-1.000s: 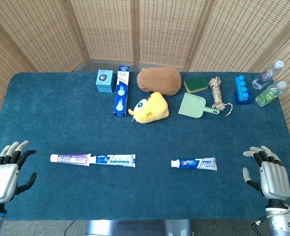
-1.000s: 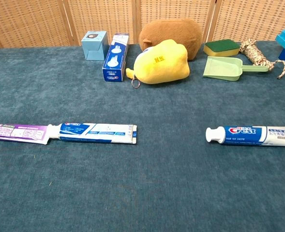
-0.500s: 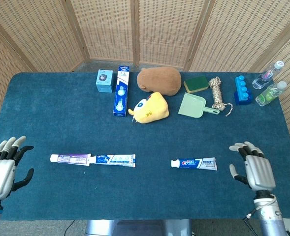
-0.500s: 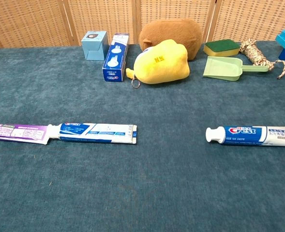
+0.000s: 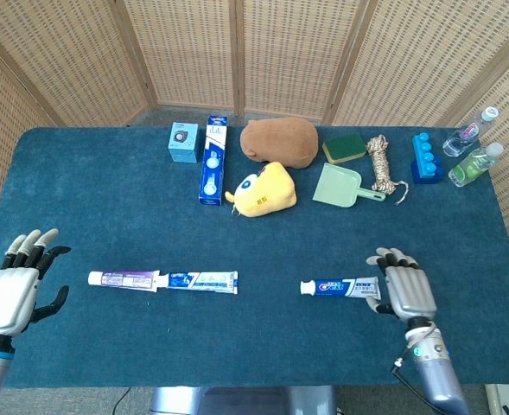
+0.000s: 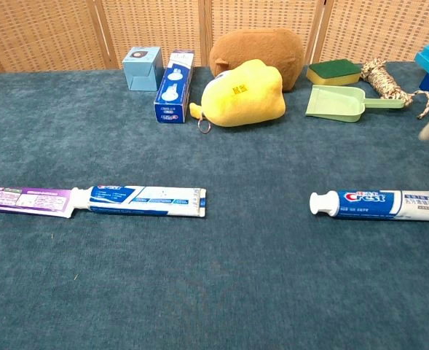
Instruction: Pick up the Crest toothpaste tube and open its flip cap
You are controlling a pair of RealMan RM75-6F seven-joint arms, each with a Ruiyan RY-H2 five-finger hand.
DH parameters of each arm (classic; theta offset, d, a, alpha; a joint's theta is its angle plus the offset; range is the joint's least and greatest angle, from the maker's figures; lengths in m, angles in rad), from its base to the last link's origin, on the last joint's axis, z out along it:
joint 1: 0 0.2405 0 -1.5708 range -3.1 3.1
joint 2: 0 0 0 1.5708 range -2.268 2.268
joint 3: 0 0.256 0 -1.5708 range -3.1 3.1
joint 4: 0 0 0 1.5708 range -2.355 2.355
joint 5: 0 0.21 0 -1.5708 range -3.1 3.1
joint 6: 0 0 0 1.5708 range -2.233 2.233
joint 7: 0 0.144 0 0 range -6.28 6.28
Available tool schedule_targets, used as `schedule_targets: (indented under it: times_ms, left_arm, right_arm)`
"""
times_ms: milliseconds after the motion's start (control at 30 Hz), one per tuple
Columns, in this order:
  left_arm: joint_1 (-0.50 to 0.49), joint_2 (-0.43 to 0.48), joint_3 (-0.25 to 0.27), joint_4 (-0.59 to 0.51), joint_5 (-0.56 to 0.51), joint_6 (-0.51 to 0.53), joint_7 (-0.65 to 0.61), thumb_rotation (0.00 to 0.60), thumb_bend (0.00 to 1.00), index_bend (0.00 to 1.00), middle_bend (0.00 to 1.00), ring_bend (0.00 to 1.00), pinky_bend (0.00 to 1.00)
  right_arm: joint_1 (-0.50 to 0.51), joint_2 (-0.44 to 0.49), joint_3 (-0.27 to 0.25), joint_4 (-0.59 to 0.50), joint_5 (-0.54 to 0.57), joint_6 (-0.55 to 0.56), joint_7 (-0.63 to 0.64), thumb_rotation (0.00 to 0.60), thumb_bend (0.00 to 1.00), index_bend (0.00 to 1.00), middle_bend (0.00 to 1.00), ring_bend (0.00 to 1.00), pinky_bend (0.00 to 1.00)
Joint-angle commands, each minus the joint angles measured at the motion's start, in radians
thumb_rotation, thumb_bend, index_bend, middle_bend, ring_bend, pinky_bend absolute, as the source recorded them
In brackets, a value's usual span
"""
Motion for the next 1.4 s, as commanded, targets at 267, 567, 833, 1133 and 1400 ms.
schedule_targets:
  times_ms: [267,567,833,1133,1400]
  left_arm:
    - [-0.012,-0.008,-0.001,0.015,-0.006,-0.008,-0.008,0.6,0.36,0.21,0.09,0.0,0.0]
    - [-0.012,-0.001,0.0,0.026,-0.003,0.001,-0.026,0.6,0.36,0.21,0.09,0.0,0.0]
    - [-0.007,0.011,0.005,0.019,0.011,0.013,-0.033,0.6,0.36,0.21,0.09,0.0,0.0]
    - [0.003,0.019,0.013,0.016,0.023,0.029,-0.04,0.6,0.36,0.21,0.09,0.0,0.0]
    - [0.009,0.023,0.016,0.019,0.024,0.035,-0.047,0.6,0.36,0.21,0.09,0.0,0.0]
  right_arm:
    - [0.078,-0.131,-0.002,0.017,0.119,0.054,-0.135,0.572,0.27,0.27,0.16,0.09,0.18]
    - [0.107,-0.189,-0.011,0.041,0.165,0.093,-0.176,0.573,0.28,0.29,0.16,0.09,0.18]
    - [0.112,-0.225,-0.037,0.087,0.168,0.111,-0.178,0.583,0.28,0.3,0.17,0.09,0.18]
    - [0.12,-0.25,-0.053,0.139,0.176,0.087,-0.16,0.581,0.28,0.3,0.17,0.09,0.18]
    - [0.132,-0.255,-0.048,0.178,0.187,0.066,-0.148,0.589,0.28,0.3,0.17,0.09,0.18]
